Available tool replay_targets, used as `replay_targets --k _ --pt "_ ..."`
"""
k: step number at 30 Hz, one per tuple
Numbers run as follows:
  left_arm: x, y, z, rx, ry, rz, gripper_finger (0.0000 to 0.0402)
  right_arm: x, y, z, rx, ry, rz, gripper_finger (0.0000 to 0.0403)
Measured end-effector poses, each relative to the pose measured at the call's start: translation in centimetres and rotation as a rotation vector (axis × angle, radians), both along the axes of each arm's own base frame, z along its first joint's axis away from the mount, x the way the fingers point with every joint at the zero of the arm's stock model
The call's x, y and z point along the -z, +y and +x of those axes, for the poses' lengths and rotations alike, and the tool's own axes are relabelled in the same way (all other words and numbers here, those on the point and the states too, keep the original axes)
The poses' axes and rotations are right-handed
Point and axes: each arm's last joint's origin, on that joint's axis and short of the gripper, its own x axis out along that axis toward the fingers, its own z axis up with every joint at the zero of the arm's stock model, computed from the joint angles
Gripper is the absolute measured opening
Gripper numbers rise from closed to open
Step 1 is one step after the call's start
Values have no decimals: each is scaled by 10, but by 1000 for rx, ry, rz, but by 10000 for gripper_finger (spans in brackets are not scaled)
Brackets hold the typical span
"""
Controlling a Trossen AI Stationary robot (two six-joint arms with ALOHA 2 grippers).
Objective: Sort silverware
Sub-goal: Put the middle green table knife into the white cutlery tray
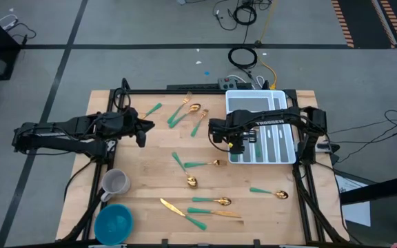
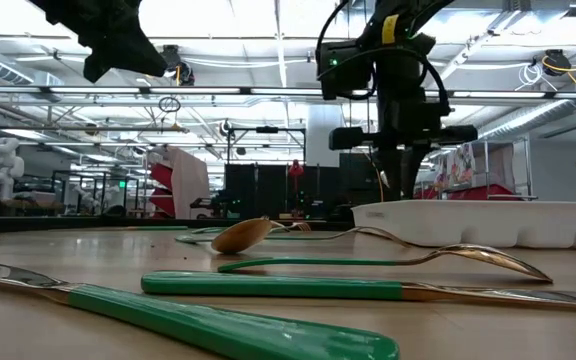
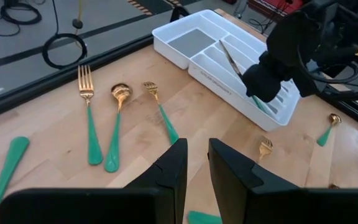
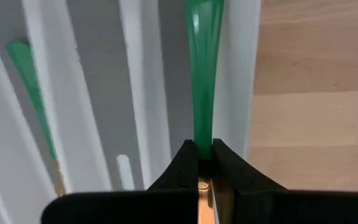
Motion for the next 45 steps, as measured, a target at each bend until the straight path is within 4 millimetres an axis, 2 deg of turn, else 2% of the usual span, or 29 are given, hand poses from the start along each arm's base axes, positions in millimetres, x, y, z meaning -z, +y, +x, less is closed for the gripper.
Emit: replay_targets --k 7,14,22,25,34,40,45 --pt "0 0 0 0 0 0 73 25 -2 -11 0 23 14 0" --pt "0 0 0 -3 1 1 73 40 -3 -10 -23 -58 -4 0" --pt "0 0 0 -3 0 1 73 41 -4 -9 9 -77 -14 13" --pt "0 0 0 0 2 5 73 41 -4 -9 84 -83 -12 23" --pt "0 0 0 -8 4 14 73 41 -4 -9 241 -92 -5 87" --pt "0 0 0 1 11 29 73 40 -4 -9 271 -91 -10 115" --pt "0 0 0 0 11 29 73 28 -7 -4 352 -110 -9 120"
